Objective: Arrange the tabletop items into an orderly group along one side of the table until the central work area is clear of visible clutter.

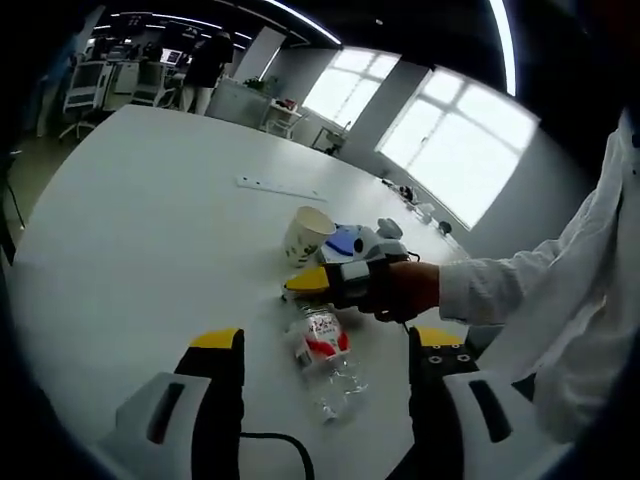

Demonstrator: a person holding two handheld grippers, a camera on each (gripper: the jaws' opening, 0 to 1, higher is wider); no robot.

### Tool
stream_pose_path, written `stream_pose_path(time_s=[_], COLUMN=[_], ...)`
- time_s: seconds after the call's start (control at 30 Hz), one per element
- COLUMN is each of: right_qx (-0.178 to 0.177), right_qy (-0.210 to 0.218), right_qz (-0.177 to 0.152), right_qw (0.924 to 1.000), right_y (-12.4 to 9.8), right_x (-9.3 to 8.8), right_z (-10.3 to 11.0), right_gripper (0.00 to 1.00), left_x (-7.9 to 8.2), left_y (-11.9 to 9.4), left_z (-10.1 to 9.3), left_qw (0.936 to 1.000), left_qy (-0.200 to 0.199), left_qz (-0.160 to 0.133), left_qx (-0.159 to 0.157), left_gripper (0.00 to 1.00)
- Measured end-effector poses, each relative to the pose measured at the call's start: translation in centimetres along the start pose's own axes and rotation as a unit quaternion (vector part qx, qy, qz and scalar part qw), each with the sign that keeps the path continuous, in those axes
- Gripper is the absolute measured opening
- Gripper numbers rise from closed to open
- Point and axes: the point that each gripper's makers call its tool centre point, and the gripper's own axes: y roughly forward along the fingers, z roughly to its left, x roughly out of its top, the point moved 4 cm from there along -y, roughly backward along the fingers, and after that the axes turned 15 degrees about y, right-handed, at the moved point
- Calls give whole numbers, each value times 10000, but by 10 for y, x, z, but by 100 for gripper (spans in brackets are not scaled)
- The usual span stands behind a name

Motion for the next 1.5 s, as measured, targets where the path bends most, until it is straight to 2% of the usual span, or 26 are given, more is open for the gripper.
stream_pose_path(time_s=[0.33, 0.5, 0.6, 0.67, 0.73, 0.8, 0.9, 0.93, 0.97, 1.07, 1.2, 1.4, 1.47, 1.5], right_qx=[46, 66, 80, 114, 102, 99, 99, 100, 83, 29, 16, -17, -70, -74], right_qy=[-469, -979, -1287, -1637, -1784, -1962, -2141, -2212, -2340, -2535, -2705, -2949, -2998, -3124], right_qz=[-24, -25, 15, 43, 59, 70, 48, 48, 44, 84, 104, 193, 221, 236], right_qw=[9989, 9952, 9916, 9864, 9839, 9805, 9768, 9752, 9722, 9673, 9627, 9553, 9537, 9496], right_y=[-6, -12, -16, -18, -20, -21, -23, -23, -24, -24, -24, -24, -24, -24], right_x=[-5, -12, -17, -20, -24, -28, -35, -36, -38, -44, -49, -57, -58, -59], right_z=[18, 33, 43, 50, 55, 60, 68, 70, 72, 77, 82, 89, 90, 92], right_gripper=[19, 19, 19, 19, 19, 19, 19, 19, 19, 19, 19, 19, 19, 19], left_x=[-2, -5, -8, -13, -22, -24, -29, -29, -32, -37, -48, -53, -51, -51], left_y=[0, 4, 11, 16, 24, 28, 39, 40, 44, 50, 55, 58, 57, 56], left_z=[0, 0, -2, -3, -4, -7, -13, -13, -15, -19, -27, -31, -37, -36], left_qw=[9999, 9995, 9989, 9977, 9962, 9935, 9901, 9897, 9887, 9862, 9822, 9805, 9772, 9777], left_qy=[73, 179, 129, 229, 201, 450, 293, 303, 416, 425, 536, 763, 838, 876], left_qz=[20, 95, 56, 66, 213, 254, 177, 172, 143, 116, 242, 245, 175, 169], left_qx=[-78, -227, -456, -638, -820, -1012, -1362, -1387, -1433, -1597, -1785, -1794, -1944, -1900], left_gripper=[68, 67, 67, 68, 69, 69, 69, 68, 67, 62, 59, 46, 43, 42])
